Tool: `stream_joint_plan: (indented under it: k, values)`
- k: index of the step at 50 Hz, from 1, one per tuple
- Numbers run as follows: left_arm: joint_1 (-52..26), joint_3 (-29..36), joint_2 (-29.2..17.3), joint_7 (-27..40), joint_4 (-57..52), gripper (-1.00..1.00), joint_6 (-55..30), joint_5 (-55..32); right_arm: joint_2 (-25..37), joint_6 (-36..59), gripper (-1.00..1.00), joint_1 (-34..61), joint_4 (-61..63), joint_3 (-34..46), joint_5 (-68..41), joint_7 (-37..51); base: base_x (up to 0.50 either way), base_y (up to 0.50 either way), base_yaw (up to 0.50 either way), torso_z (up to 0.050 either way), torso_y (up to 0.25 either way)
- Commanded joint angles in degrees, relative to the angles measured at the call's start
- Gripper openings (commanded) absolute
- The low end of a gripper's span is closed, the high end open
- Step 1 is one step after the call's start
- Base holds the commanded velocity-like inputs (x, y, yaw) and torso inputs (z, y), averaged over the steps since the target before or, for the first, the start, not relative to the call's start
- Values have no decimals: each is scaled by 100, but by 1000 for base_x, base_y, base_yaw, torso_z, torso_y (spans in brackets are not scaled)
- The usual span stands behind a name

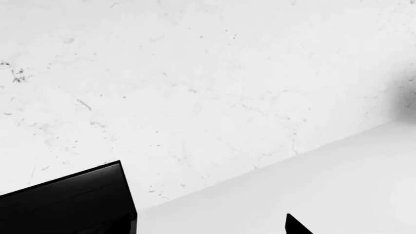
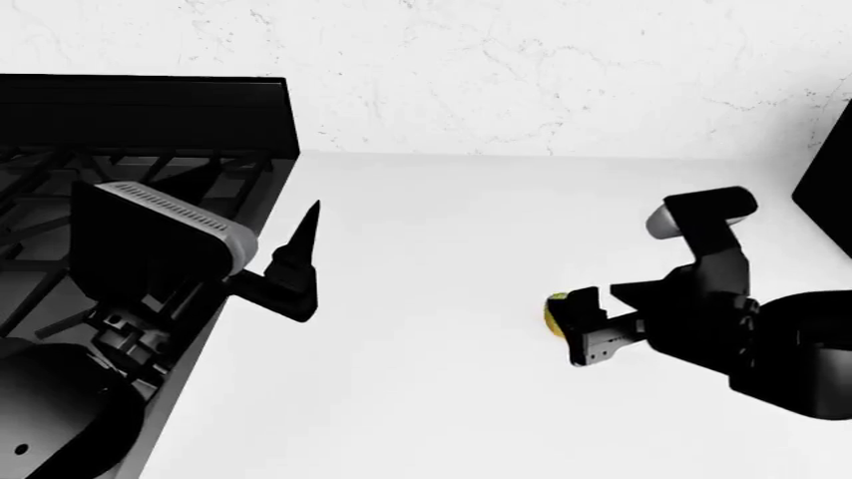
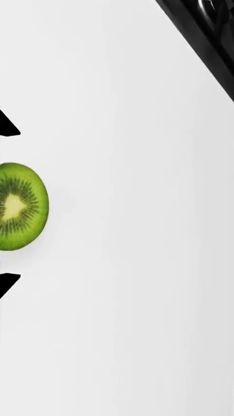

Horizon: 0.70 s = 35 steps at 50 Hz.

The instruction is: Pick the tomato, kiwi from the counter and place them in the cabinet. Then close the cabinet.

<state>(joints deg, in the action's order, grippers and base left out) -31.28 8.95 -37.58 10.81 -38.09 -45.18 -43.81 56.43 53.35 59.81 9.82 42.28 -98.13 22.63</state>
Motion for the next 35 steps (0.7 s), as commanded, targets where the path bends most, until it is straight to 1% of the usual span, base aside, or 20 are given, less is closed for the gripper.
stream_joint_plan:
  k: [1,13,35]
  values:
    - [20,-6,-7,10,18,100,39,6,-93,-40,100,-58,-88,48,62,-9,0,0,0,0,0]
    - [-1,-61,-50,40,-23,100,4,-75,-291,27,100,-62,-308,201,224,-81,0,0,0,0,0]
    - [25,10,-41,28,33,100,81,-17,-348,47,100,-176,-375,323,323,-144,0,0,0,0,0]
